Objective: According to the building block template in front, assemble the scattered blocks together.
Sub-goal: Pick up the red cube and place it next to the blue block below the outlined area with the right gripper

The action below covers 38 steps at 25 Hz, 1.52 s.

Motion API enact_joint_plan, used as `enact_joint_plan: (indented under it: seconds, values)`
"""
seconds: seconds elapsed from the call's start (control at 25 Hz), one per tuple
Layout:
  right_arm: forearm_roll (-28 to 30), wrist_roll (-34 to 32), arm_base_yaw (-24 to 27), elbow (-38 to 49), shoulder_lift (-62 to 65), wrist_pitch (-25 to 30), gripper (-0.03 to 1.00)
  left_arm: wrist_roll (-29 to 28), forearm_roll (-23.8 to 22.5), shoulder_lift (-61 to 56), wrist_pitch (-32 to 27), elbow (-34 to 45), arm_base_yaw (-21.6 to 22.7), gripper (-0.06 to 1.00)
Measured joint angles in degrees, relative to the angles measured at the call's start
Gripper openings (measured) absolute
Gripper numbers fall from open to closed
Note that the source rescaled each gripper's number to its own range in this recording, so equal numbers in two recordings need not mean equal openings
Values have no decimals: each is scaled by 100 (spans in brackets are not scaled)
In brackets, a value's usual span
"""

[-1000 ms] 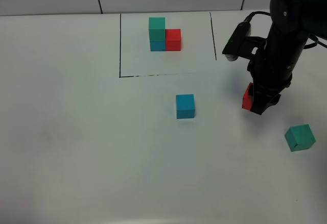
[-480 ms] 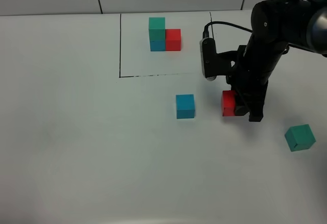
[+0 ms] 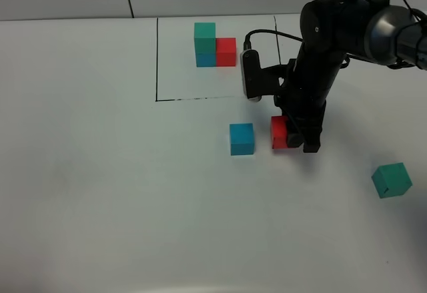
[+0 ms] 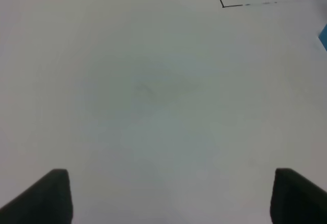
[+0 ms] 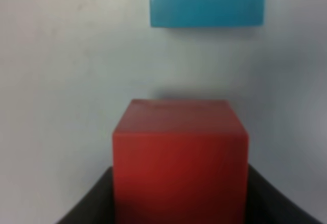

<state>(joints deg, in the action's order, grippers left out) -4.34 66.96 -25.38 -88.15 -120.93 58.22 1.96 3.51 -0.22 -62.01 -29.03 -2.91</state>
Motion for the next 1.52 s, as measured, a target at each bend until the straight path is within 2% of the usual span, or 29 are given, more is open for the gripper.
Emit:
enact_joint_plan:
  seconds: [0.68,1.52]
  values:
    - [44,-277,-7,-98,-400,-430,2,5,0,0,0,0,0,77]
    - [109,-289,-220,-171,-543,-497,1,1,0,0,0,0,0,77]
